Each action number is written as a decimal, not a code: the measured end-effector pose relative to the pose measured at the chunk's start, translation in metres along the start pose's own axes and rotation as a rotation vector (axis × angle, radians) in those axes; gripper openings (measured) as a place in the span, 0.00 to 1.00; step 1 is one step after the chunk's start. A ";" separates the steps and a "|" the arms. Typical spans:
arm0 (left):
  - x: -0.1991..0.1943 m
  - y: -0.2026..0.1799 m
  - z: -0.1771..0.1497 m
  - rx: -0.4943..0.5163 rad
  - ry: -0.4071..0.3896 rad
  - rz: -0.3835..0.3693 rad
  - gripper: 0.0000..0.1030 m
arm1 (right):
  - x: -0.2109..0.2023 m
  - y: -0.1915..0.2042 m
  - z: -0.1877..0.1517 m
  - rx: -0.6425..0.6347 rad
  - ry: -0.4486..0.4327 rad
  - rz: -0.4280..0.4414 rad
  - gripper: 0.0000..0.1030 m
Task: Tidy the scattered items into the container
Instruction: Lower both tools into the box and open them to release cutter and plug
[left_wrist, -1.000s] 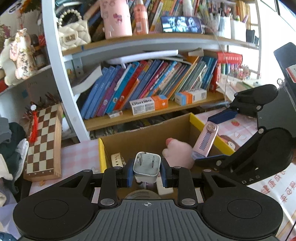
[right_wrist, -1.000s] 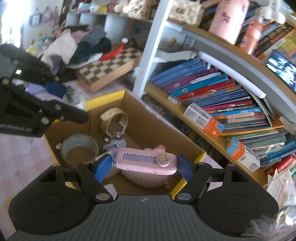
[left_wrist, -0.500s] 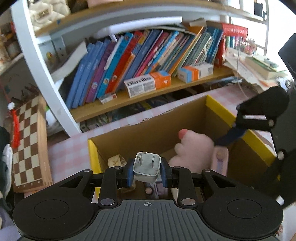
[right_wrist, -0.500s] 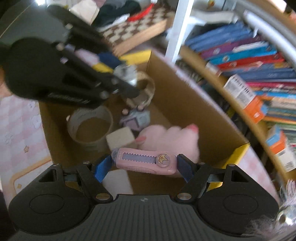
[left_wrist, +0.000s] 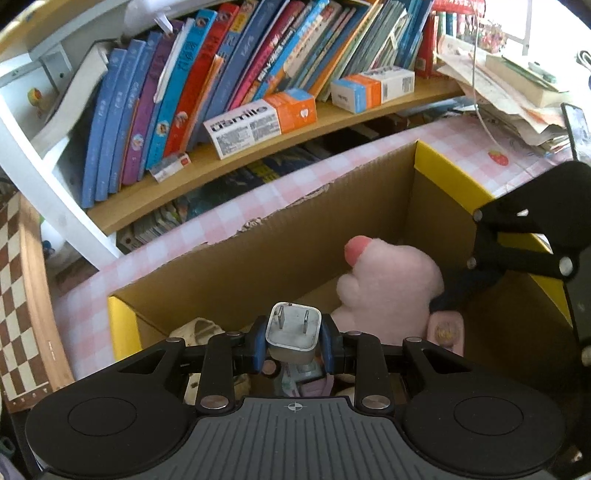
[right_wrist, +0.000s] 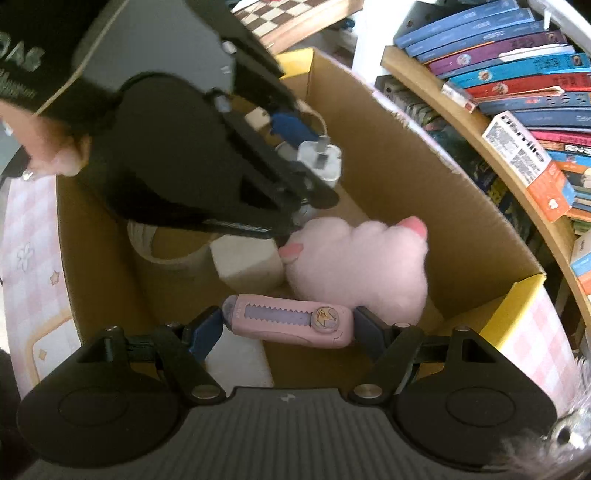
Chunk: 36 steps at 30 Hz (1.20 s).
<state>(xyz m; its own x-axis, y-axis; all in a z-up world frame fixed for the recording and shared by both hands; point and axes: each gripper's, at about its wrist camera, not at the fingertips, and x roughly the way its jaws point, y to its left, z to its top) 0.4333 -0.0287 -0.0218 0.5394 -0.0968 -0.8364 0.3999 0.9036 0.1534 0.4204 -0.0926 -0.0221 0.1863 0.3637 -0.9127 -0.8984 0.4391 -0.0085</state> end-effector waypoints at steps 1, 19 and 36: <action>0.002 0.000 0.001 -0.001 0.006 0.000 0.26 | 0.001 0.000 0.000 0.000 0.004 0.002 0.74; 0.020 0.005 0.004 -0.012 0.034 0.013 0.27 | 0.003 0.006 -0.002 -0.006 0.024 -0.009 0.74; -0.012 0.003 0.004 -0.008 -0.057 0.057 0.46 | -0.003 0.005 -0.001 0.008 -0.024 -0.014 0.76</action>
<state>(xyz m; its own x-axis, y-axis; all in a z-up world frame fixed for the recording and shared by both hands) 0.4307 -0.0261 -0.0092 0.6025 -0.0680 -0.7952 0.3613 0.9116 0.1959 0.4153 -0.0921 -0.0195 0.2080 0.3769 -0.9026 -0.8926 0.4505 -0.0176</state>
